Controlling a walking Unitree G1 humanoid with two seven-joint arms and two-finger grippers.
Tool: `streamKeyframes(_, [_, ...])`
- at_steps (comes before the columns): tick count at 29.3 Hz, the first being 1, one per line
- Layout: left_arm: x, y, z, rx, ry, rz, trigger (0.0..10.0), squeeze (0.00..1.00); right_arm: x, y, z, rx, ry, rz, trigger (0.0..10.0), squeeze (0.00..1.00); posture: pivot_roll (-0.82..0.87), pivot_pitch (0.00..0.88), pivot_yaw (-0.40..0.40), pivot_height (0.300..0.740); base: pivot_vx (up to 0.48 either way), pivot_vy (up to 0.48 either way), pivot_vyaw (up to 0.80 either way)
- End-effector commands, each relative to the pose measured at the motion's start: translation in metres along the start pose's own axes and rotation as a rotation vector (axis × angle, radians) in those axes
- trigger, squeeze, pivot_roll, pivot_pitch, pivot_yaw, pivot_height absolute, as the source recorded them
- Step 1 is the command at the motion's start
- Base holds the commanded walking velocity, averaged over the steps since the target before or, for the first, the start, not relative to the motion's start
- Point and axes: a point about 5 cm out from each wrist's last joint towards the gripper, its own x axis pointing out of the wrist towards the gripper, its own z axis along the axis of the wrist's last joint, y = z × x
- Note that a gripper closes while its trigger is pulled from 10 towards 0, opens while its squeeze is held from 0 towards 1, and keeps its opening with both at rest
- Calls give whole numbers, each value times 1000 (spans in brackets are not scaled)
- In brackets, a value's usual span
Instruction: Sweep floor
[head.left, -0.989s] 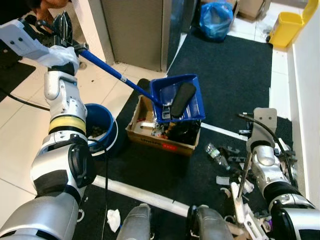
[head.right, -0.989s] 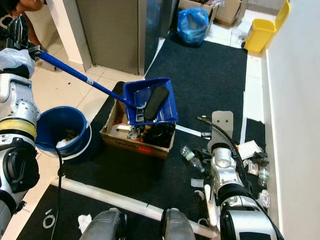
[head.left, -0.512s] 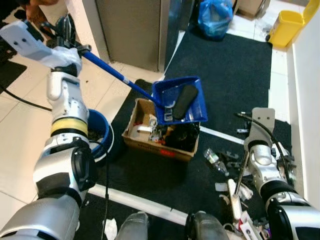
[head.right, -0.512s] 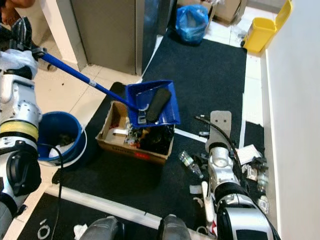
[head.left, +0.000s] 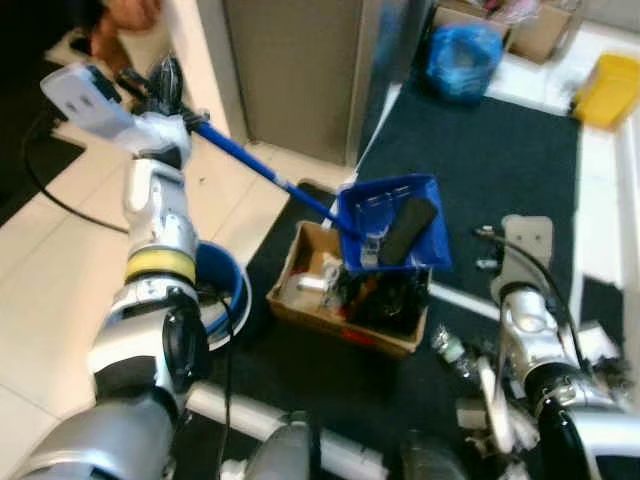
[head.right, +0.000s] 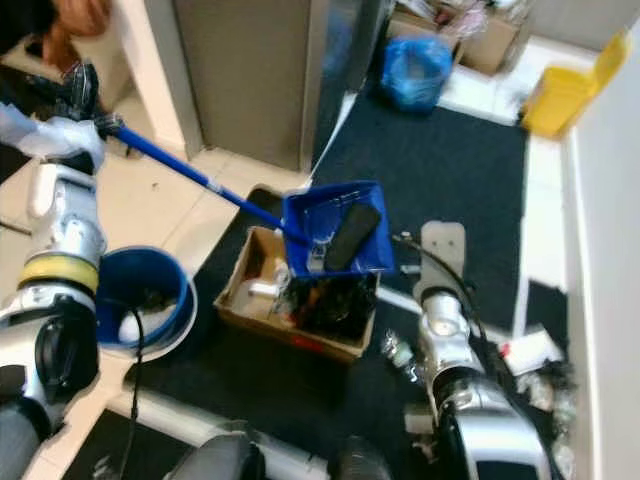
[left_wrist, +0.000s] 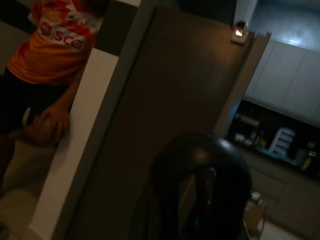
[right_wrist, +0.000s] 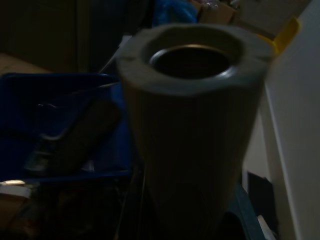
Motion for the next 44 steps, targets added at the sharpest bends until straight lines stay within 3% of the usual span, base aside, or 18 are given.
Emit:
streamKeyframes(1, [9, -7, 22, -12, -120, -24, 10000, 0, -1, -9, -2, -5, -5, -27, 10000, 0, 127, 35, -8, 740, 428, 0, 0])
streamKeyframes(10, [7, -8, 13, -35, -62, -15, 10000, 0, -1, -7, -2, -5, -5, -25, 10000, 0, 129, 42, -6, 740, 188, 0, 0])
streamKeyframes(12, [4, -16, 8, -12, -39, -91, 10000, 0, -2, -7, -3, -4, -2, -26, 10000, 0, 129, 42, -6, 740, 0, -212, 0])
streamKeyframes(16, [3, -20, 5, -5, -21, -121, 10000, 0, -3, -8, -5, -5, 1, -26, 10000, 0, 129, 42, -6, 740, 0, -426, 0])
streamKeyframes(24, [-2, -10, 5, 41, 15, -102, 10000, 0, -3, -10, -5, -11, 0, -28, 10000, 0, 130, 59, -10, 740, 0, -137, 0])
streamKeyframes(34, [-7, 1, 14, 189, 49, -133, 10000, 0, -6, -10, -9, -19, 5, -19, 10000, 0, 132, 83, -13, 740, 0, 0, 0])
streamKeyframes(37, [-7, -1, 9, 262, 90, -165, 10000, 0, -8, -10, -11, -20, 7, -20, 10000, 0, 128, 89, -10, 740, 0, 0, 0])
streamKeyframes(38, [-8, -4, 6, 344, 126, -204, 10000, 0, -9, -11, -13, -23, 9, -20, 10000, 0, 127, 94, -11, 740, 0, 0, 0])
streamKeyframes(39, [-9, -5, 4, 376, 138, -221, 10000, 0, -10, -12, -14, -24, 10, -21, 10000, 0, 123, 100, -10, 740, 0, 0, 0])
streamKeyframes(44, [-10, -7, 2, 462, 153, -261, 10000, 0, -12, -14, -17, -26, 12, -24, 10000, 0, 118, 107, -8, 740, 0, 0, 0])
